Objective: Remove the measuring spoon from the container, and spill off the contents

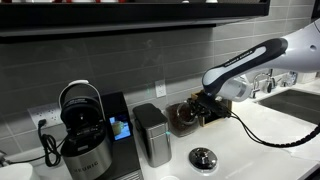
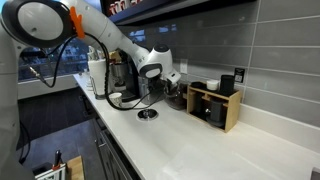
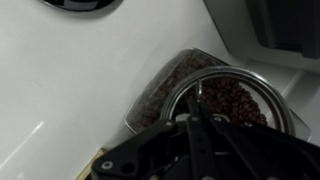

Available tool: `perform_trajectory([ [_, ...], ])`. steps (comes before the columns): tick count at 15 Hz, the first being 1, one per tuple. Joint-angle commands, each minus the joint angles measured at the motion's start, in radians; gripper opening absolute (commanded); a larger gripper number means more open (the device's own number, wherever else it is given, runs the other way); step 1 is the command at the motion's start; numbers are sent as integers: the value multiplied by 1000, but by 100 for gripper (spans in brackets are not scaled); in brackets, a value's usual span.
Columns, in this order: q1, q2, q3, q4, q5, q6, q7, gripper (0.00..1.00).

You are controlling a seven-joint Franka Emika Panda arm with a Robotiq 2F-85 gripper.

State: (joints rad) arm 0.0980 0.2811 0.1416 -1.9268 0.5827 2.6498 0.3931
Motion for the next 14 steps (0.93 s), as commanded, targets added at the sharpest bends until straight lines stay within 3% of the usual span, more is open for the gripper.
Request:
perform_trajectory([
  [1, -2, 11, 2, 5, 25, 6, 3, 1],
  [14, 4, -19, -13, 21, -49, -6, -19, 1],
])
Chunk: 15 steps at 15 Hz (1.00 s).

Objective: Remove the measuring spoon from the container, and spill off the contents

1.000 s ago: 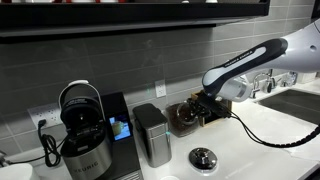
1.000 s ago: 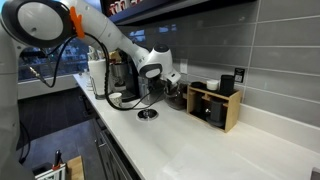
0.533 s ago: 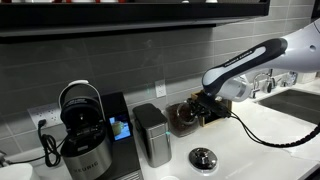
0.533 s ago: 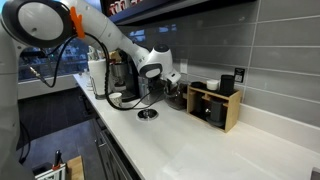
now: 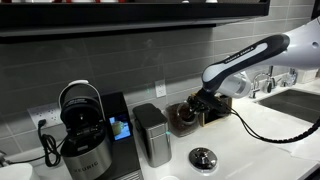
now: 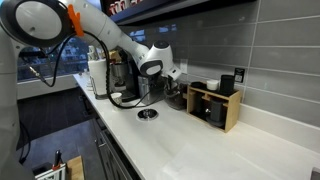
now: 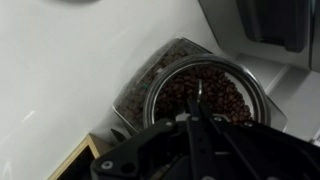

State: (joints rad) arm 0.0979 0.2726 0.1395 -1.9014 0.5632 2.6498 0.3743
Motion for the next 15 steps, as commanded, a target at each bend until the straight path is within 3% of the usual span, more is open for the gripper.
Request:
perform_trajectory([
  [1, 1, -9, -8, -3, -25, -6, -7, 1],
  [5, -32, -11, 19, -1, 54, -20, -96, 1],
  [9, -89, -14, 49, 0, 223, -67, -305, 1],
  [15, -144, -32, 15, -17, 383, -217, -551, 1],
])
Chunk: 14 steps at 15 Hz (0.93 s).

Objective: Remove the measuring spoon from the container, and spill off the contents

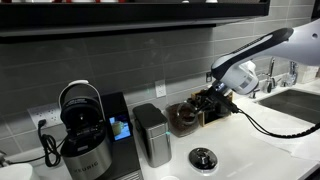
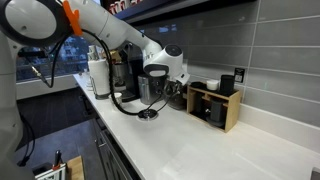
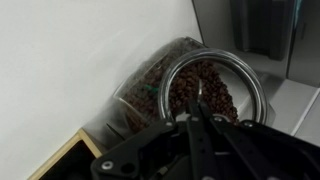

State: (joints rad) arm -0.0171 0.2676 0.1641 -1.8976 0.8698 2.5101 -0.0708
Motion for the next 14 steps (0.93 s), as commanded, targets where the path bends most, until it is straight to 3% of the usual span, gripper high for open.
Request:
perform_trajectory([
  [1, -40, -31, -15, -22, 105, -110, -152, 1],
  [7, -75, -59, -65, -42, 226, -308, -380, 1],
  [14, -75, -82, -119, -63, 207, -582, -552, 1],
])
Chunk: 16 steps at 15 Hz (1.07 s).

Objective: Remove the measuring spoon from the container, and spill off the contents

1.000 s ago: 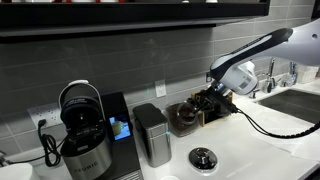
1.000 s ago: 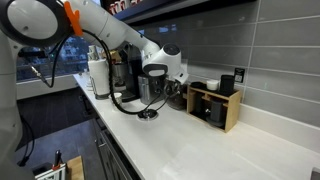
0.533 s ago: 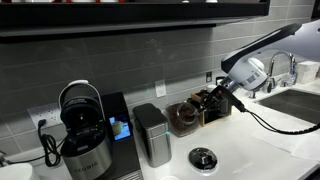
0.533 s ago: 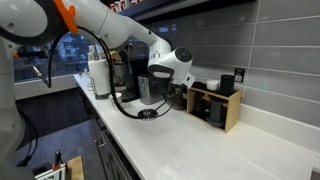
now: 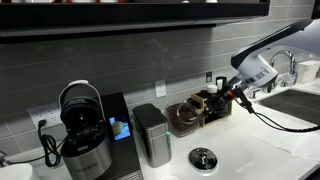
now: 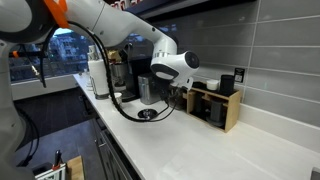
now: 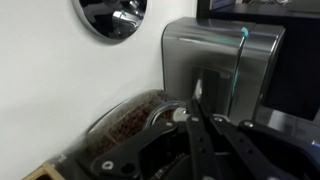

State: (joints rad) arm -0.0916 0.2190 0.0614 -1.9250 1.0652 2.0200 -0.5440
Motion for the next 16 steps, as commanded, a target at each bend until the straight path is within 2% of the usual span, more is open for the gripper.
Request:
perform_trajectory([
  [1, 2, -36, -19, -35, 11, -131, -104, 1],
  [8, 47, -39, -12, -8, -56, -352, -197, 1],
  [16, 127, -27, 28, 28, -166, -409, -223, 1],
])
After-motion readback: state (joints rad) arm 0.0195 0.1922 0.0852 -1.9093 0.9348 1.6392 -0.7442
